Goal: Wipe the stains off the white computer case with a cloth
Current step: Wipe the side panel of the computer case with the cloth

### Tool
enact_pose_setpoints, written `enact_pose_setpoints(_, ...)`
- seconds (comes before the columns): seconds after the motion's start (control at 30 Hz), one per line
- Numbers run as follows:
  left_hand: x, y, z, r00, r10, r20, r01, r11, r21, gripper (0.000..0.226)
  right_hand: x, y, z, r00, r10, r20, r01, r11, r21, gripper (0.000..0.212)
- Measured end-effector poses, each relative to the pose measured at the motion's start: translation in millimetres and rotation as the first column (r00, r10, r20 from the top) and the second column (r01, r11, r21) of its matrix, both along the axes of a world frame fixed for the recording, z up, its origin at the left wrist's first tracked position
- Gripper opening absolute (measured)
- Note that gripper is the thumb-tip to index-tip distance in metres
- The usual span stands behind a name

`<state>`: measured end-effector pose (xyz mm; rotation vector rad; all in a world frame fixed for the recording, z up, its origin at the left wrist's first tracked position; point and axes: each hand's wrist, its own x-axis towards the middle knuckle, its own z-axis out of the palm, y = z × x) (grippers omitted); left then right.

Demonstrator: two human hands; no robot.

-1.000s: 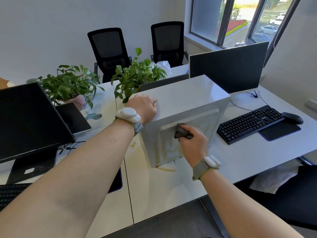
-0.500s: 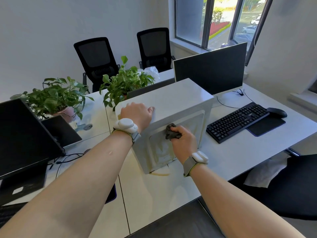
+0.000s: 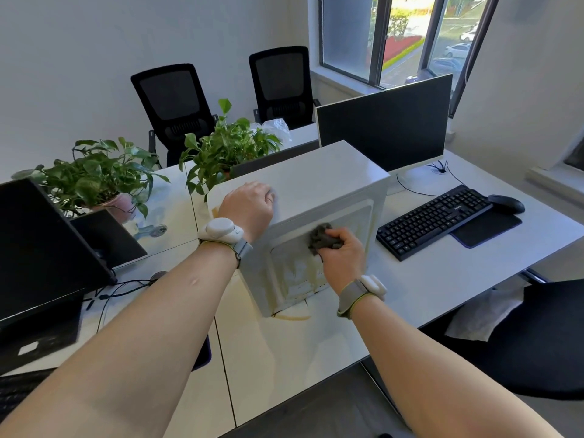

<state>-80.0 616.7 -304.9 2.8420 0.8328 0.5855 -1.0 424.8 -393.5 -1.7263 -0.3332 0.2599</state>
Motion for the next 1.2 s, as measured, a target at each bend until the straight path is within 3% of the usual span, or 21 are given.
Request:
enact_pose_setpoints(0.1, -1, -3, 1, 1.000, 0.008, -0.001, -0.008, 1.000, -0.003, 0.042, 6, -14, -9, 0.994, 0.031, -0.104, -0.048, 0.984, -0.169, 0.035)
enact_pose_setpoints(0.23, 0, -3, 2, 1.000, 0.018, -0.004, -0.018, 1.000, -0.007, 0.042, 5, -15, 3, 0.999, -0.025, 0.039, 0.019, 0.990, 0.137, 0.039)
enact_pose_setpoints(0.27, 0, -2, 1, 1.000, 0.015, -0.007, -0.015, 1.000, -0.007, 0.040, 7, -11, 6, 0.994, -0.044, 0.097, 0.029, 0.988, 0.150, 0.040)
enact_pose_setpoints(0.33, 0, -1, 0, 1.000, 0.008, -0.008, -0.008, 1.000, -0.009, 0.036, 10, -5, 8, 0.991, -0.013, 0.135, 0.002, 0.996, 0.086, 0.041)
enact_pose_setpoints(0.47, 0, -3, 1, 1.000, 0.006, 0.014, -0.006, 1.000, -0.006, 0.030, 17, -9, -6, 0.999, -0.009, 0.044, 0.015, 0.993, -0.119, 0.043)
enact_pose_setpoints(0.67, 2, -1, 2, 1.000, 0.009, 0.010, -0.009, 1.000, 0.010, 0.027, 15, -9, 11, 0.982, -0.043, 0.185, 0.039, 0.999, 0.025, 0.038)
enact_pose_setpoints(0.83, 2, -2, 4, 1.000, -0.010, 0.002, 0.010, 1.000, 0.015, 0.026, 21, -14, 6, 1.000, 0.008, -0.021, -0.013, 0.978, -0.210, 0.036)
enact_pose_setpoints(0.93, 5, 0, 5, 0.998, 0.003, -0.067, -0.001, 0.999, 0.032, 0.028, 27, -27, 12, 0.998, 0.014, -0.059, -0.023, 0.989, -0.146, 0.030)
enact_pose_setpoints(1.03, 14, -7, 16, 0.963, -0.038, -0.266, 0.069, 0.992, 0.109, 0.043, 37, -40, 25, 0.991, 0.015, -0.133, -0.016, 1.000, -0.006, 0.028)
enact_pose_setpoints(1.13, 32, -23, 41, 0.901, -0.080, -0.426, 0.149, 0.980, 0.130, 0.057, 55, -55, 38, 0.975, 0.119, -0.190, -0.126, 0.992, -0.027, 0.029)
enact_pose_setpoints(1.2, 46, -28, 47, 0.904, -0.080, -0.420, 0.127, 0.988, 0.084, 0.057, 68, -62, 46, 0.940, 0.220, -0.263, -0.257, 0.959, -0.119, 0.034)
